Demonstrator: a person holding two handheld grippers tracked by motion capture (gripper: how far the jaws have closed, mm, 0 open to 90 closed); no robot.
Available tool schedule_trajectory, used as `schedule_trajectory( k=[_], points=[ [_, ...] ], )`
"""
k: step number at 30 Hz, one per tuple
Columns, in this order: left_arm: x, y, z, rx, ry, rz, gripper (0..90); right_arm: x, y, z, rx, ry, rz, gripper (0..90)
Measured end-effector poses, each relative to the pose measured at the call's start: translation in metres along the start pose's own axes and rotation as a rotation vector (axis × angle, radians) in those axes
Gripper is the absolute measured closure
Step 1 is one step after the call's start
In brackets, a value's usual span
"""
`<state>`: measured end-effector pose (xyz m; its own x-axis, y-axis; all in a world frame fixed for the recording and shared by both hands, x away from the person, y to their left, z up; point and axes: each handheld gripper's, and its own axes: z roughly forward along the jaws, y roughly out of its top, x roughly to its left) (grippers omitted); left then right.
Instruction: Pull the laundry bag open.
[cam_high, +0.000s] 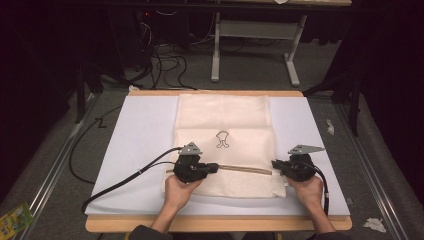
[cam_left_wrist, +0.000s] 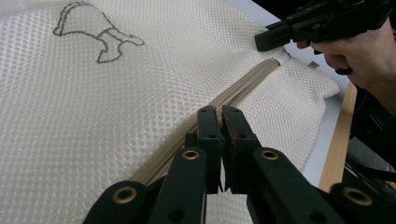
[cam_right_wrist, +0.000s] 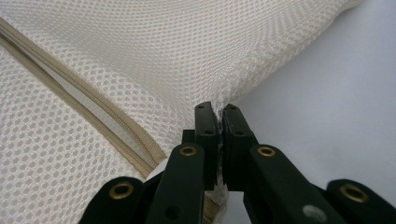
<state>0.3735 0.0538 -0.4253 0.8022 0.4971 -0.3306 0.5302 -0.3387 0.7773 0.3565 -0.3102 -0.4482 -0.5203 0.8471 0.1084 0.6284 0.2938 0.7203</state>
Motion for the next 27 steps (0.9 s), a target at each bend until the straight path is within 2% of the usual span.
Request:
schedule_trajectory(
  k=[4,7,22,27],
  points=[
    [0.000,-0.001,-0.005,-0.019,0.013,0.003,86.8,-0.001,0.000,0.001,-0.002,0.006,0.012,87.8],
    [0.003,-0.002,-0.006,-0.026,0.004,-0.014,86.8,-0.001,0.000,0.002,0.006,0.005,0.015,87.9],
    [0.004,-0.006,-0.011,-0.029,0.006,-0.016,86.8,0.001,0.000,0.002,0.003,0.008,0.011,87.9],
    [0.006,-0.007,-0.017,-0.044,0.021,-0.019,86.9,0.001,0.000,0.003,-0.002,0.007,0.018,87.9]
  ],
)
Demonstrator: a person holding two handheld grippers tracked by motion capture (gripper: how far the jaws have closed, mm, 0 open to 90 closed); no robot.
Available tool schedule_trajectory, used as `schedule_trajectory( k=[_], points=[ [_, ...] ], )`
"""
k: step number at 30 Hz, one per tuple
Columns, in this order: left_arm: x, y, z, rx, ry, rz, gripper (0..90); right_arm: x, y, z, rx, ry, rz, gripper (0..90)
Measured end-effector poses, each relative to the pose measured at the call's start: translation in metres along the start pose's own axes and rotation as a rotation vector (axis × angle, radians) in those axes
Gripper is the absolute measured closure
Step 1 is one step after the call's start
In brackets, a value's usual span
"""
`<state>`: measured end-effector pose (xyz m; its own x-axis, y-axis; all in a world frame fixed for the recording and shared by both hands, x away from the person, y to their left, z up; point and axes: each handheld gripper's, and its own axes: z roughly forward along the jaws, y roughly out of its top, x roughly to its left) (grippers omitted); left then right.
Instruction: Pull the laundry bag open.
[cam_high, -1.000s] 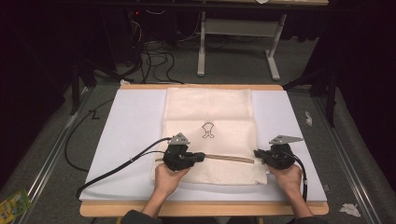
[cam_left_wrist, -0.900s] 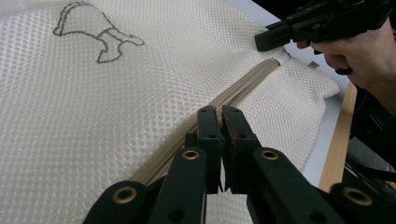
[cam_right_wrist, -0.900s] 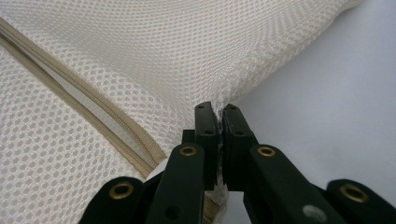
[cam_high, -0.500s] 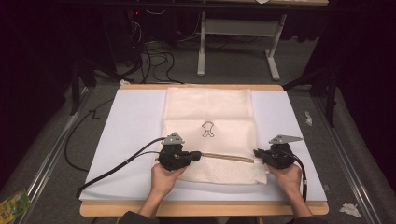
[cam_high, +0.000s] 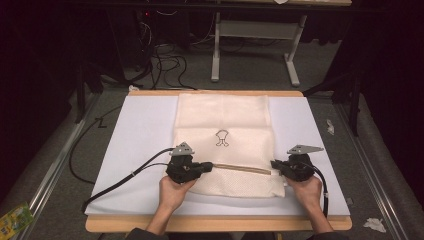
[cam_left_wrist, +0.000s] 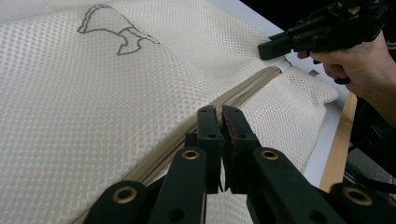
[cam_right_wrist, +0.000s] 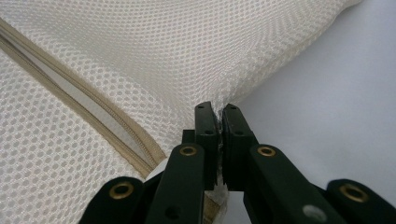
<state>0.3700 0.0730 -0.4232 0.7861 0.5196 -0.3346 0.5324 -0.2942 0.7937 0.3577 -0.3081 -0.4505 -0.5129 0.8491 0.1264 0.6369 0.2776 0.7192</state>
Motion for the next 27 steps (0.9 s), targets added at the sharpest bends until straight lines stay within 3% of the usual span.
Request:
schedule_trajectory(
  k=[11,27],
  points=[
    [0.003,0.001,-0.006,0.013,0.022,0.018,86.8,0.001,0.000,0.001,0.003,0.000,-0.006,87.9],
    [0.008,-0.003,-0.014,0.003,0.034,0.004,86.8,-0.001,-0.003,0.001,-0.009,0.002,0.003,87.9]
  ],
)
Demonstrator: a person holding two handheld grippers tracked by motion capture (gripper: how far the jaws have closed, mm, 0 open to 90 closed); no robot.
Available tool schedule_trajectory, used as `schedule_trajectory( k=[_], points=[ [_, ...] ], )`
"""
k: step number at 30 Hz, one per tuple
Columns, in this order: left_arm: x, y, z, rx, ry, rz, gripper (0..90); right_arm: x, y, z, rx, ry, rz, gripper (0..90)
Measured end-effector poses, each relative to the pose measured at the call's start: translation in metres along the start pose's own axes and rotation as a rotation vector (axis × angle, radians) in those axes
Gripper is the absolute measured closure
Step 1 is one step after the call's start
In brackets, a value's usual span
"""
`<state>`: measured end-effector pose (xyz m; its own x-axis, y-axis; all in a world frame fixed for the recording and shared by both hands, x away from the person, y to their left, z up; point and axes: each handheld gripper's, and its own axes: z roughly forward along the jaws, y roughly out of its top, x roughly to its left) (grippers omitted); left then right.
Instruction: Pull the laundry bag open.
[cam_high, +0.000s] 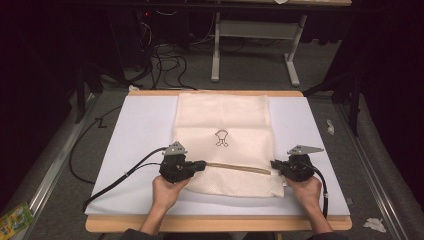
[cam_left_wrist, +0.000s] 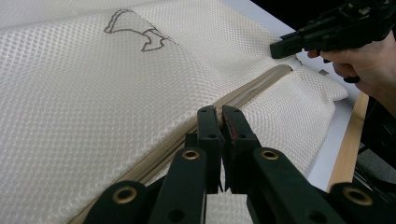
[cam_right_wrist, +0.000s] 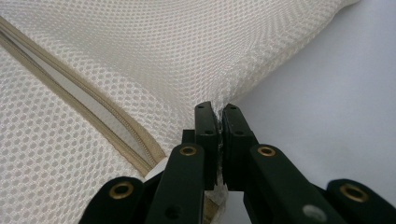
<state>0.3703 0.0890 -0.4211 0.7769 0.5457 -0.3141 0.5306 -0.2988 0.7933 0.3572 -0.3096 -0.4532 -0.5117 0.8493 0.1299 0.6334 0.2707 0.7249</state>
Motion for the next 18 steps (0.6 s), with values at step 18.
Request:
schedule_trajectory(
  k=[18],
  points=[
    [0.006,-0.006,-0.015,-0.026,0.025,-0.024,86.8,-0.002,-0.003,0.000,-0.008,-0.001,0.015,87.9]
  ],
)
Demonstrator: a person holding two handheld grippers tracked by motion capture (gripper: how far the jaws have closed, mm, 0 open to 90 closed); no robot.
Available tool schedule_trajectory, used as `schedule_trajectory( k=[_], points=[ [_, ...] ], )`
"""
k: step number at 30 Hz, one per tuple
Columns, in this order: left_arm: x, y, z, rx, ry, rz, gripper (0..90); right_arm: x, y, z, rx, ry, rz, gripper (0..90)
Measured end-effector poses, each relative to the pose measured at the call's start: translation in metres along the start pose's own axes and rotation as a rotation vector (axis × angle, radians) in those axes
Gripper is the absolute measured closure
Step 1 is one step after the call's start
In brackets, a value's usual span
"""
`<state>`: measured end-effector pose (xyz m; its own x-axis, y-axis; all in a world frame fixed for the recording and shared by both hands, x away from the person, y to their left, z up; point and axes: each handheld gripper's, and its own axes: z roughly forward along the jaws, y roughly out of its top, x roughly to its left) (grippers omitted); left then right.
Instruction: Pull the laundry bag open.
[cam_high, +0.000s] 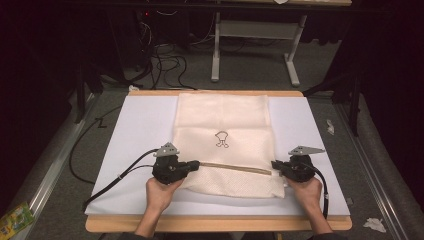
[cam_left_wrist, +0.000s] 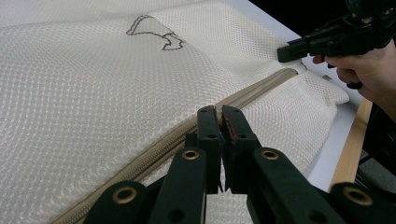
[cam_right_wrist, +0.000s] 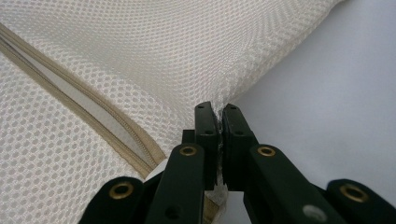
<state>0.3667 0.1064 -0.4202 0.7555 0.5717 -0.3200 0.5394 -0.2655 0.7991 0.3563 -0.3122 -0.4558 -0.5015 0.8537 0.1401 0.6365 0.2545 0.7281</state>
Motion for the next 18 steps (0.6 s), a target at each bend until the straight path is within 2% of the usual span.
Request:
schedule_trajectory(
  k=[12,18],
  points=[
    [0.0030,-0.0036,-0.0099,-0.049,0.022,-0.023,86.8,-0.0029,-0.0011,-0.0028,-0.005,0.001,0.009,87.9],
    [0.0030,-0.0059,-0.0106,-0.042,0.038,-0.025,86.8,-0.0005,-0.0005,-0.0044,-0.022,0.001,0.005,87.9]
  ],
)
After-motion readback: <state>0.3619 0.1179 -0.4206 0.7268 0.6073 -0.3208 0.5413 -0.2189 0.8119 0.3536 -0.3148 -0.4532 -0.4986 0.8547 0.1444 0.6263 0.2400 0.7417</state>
